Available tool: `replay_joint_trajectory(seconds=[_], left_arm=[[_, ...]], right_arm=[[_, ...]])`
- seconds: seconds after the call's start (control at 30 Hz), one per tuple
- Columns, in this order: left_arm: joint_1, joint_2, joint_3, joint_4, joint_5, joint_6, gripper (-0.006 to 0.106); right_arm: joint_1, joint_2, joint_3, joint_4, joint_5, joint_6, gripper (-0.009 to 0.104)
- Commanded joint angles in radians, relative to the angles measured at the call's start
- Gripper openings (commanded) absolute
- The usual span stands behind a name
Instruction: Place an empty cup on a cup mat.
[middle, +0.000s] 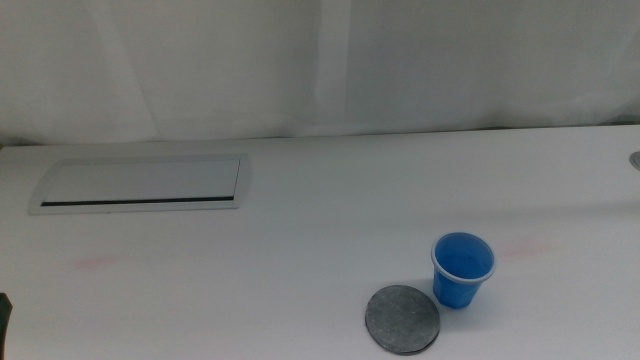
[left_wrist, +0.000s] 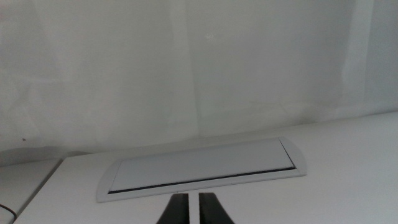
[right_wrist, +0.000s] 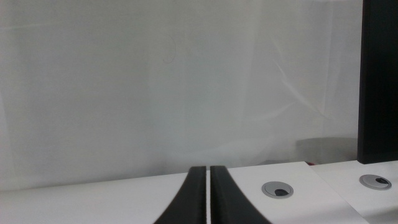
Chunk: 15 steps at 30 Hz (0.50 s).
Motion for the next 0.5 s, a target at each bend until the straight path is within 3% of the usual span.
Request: replay_joint_trajectory(seconds=[0.0, 0.13, 0.23, 0.4, 0.47], left_arm=[[0.002, -0.004, 0.04, -0.006, -0.003, 0.004, -0.003], [0.002, -0.004, 0.04, -0.006, -0.003, 0.004, -0.003], [0.002, -0.004, 0.04, -0.006, -0.003, 0.004, -0.003], [0.002, -0.004, 0.04, -0.006, -0.003, 0.004, -0.003], [0.002, -0.004, 0.04, -0.006, -0.003, 0.004, -0.003]], right_arm=[[0.003, -0.003, 0.039, -0.001, 0.004, -0.006, -0.003], [0.003, -0.003, 0.039, -0.001, 0.012, -0.006, -0.003], [0.003, -0.003, 0.039, 0.032, 0.015, -0.005, 0.024], [0.005, -0.003, 0.039, 0.078, 0.004, 0.013, 0.103], [0.005, -0.003, 0.039, 0.094, 0.004, 0.049, 0.103]])
